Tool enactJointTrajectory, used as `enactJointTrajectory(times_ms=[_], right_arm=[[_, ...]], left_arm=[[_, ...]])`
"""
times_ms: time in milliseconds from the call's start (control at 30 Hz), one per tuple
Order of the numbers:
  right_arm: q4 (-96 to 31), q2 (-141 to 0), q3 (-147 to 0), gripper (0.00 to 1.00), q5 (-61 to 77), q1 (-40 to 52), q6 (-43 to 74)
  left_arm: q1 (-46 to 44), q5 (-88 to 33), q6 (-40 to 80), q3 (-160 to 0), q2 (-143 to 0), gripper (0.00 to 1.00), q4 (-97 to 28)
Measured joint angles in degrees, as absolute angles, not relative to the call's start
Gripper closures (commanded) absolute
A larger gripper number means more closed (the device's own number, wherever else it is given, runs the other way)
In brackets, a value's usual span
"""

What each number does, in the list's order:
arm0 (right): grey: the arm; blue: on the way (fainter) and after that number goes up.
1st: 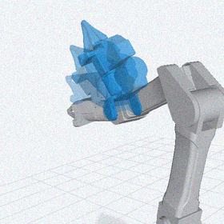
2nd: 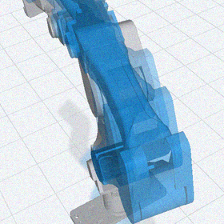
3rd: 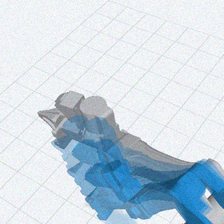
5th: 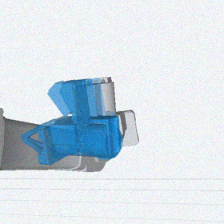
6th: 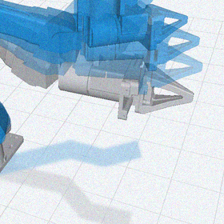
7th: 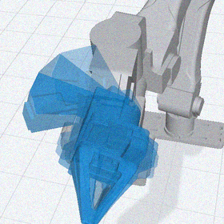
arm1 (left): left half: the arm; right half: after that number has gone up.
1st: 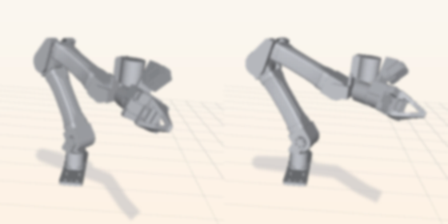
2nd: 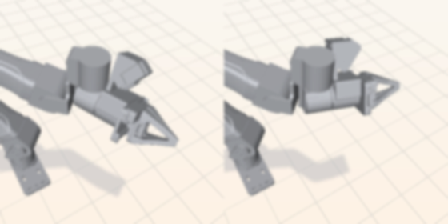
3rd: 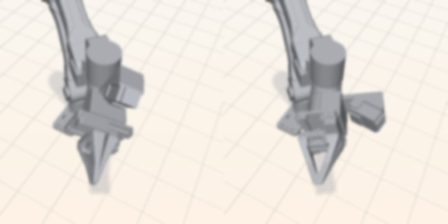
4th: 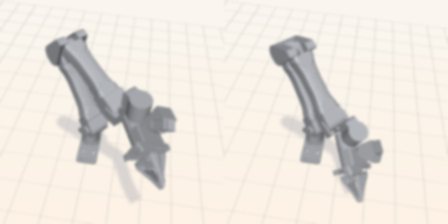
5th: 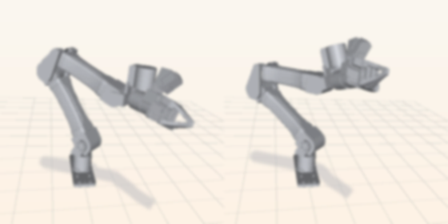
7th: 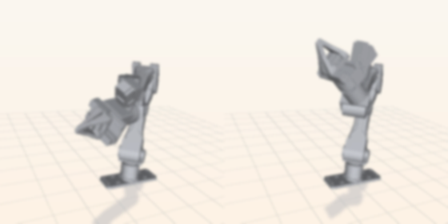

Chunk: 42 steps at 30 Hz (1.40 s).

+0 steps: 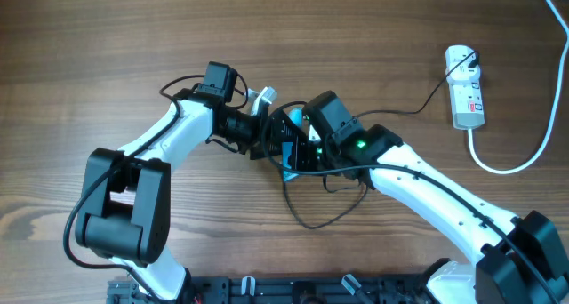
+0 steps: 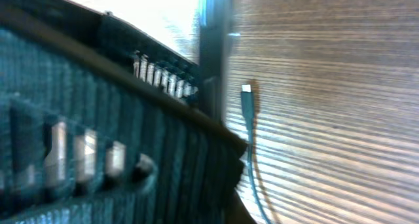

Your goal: Plug charger to phone and switch on socket

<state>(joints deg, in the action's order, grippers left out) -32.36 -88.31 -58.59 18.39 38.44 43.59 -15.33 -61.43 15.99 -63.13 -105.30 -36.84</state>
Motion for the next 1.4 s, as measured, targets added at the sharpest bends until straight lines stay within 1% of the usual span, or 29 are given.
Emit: enactJointTrajectory(times_ms=[167, 300, 467, 600, 700, 767, 867, 933, 1400], right_arm=[[-32.5, -88.3, -58.5, 0.96, 18.6, 38.5, 43.7], [-31.7, -88.3, -58.5, 0.96, 21.3, 36.7, 43.0], [-26.1, -87.4, -58.5, 0.96, 31.1, 32.0, 40.0], [-21.0, -86.8, -58.5, 0.96, 41.0, 29.4, 38.9], [-17.5, -86.8, -58.5, 0.96, 45.6, 28.3, 38.9], [-15.3, -86.7, -58.5, 0.96, 47.7, 28.0, 38.1], [-13.3, -85.9, -58.5, 0.95, 50.0, 28.0, 36.2], [-11.8, -85.4, -58.6, 0.96, 51.1, 28.0, 35.1], [10.5, -85.1, -58.5, 0.96, 57.1, 29.1, 35.9]], left_arm=[[-15.3, -61.8, 15.8, -63.1, -105.3, 0.01, -36.4], [-14.5, -64.2, 15.7, -63.1, -105.2, 0.06, -35.0], [-11.0, -73.8, 15.8, -63.0, -105.2, 0.14, -27.5], [-10.4, -83.4, 16.2, -63.0, -104.9, 0.14, -20.7], [-10.0, -86.4, 17.1, -62.9, -102.8, 0.15, -17.6], [-9.0, -87.1, 18.9, -62.8, -100.6, 0.15, -14.7], [-7.6, -87.6, 23.7, -62.5, -97.0, 0.19, -8.5], [-7.3, -87.5, 26.5, -62.4, -94.9, 0.2, -5.6], [-3.9, -86.9, 30.3, -62.4, -81.2, 0.2, 2.2]])
